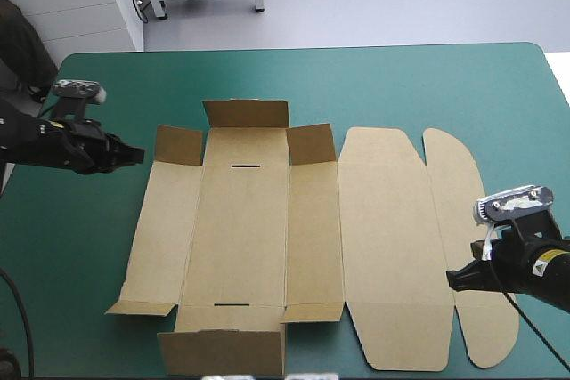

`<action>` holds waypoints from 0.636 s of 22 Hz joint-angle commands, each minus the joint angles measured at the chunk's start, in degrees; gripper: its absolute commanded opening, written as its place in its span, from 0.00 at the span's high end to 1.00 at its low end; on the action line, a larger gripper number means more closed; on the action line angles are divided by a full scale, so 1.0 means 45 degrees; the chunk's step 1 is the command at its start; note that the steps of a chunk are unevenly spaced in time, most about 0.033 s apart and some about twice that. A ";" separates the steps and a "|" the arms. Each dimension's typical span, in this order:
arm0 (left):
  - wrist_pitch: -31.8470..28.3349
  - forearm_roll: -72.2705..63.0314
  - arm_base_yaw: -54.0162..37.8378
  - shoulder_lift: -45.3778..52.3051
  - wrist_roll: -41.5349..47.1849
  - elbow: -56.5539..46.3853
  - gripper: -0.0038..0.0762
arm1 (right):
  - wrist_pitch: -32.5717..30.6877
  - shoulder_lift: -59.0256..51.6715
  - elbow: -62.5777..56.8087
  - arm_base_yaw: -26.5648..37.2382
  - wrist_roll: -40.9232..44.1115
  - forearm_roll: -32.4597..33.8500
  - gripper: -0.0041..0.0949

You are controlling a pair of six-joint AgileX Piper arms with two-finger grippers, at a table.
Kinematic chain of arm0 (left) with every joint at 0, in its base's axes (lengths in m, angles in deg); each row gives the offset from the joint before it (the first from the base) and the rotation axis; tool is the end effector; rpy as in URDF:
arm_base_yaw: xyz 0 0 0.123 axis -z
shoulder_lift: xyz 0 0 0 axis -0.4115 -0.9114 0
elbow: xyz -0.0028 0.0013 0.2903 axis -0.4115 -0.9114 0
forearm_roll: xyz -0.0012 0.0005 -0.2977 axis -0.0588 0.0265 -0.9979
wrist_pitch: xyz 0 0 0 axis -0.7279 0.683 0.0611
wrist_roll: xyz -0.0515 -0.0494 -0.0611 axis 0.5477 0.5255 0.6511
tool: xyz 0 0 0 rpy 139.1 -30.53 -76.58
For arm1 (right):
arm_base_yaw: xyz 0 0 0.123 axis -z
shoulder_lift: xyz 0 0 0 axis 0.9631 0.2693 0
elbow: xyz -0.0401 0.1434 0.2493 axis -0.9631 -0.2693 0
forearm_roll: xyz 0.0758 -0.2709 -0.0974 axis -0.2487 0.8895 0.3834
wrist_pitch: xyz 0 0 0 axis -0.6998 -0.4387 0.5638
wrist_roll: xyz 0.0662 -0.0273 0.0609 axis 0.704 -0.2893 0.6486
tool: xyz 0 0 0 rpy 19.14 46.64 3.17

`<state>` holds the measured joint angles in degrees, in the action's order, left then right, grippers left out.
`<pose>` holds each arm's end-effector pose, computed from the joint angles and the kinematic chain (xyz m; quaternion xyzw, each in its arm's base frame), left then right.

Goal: Fold the box

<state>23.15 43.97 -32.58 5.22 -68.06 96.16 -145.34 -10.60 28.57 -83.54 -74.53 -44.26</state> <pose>0.3058 0.0034 0.3949 0.1126 0.9398 -0.1612 0.2796 0.1449 0.0335 0.3720 -0.1483 0.9242 0.0566 0.3474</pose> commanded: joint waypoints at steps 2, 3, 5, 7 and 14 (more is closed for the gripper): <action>0.0622 -0.2722 -0.3210 -0.0353 -0.1158 0.0360 0.93 | 0.0642 -0.0004 0.0300 0.0056 -0.0181 -0.0007 0.98; 0.0622 -0.2722 -0.3702 -0.0461 -0.1189 0.0360 0.93 | 0.0674 -0.0004 0.0300 0.0056 -0.0181 -0.0007 0.98; 0.0622 -0.2722 -0.4571 -0.0668 -0.1189 0.0360 0.93 | 0.0785 -0.0004 0.0300 0.0056 -0.0181 -0.0007 0.98; 0.0543 -0.2733 -0.5433 -0.0927 -0.1137 0.0360 0.93 | 0.0898 -0.0004 0.0300 0.0056 -0.0181 -0.0007 0.98; 0.0646 -0.2608 -0.6099 -0.1921 -0.0985 0.0308 0.66 | 0.0954 -0.0004 0.0300 0.0056 -0.0208 -0.0007 0.98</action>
<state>22.60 34.99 -60.04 -4.58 -71.64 96.16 -144.02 -10.60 28.57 -83.54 -74.79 -44.26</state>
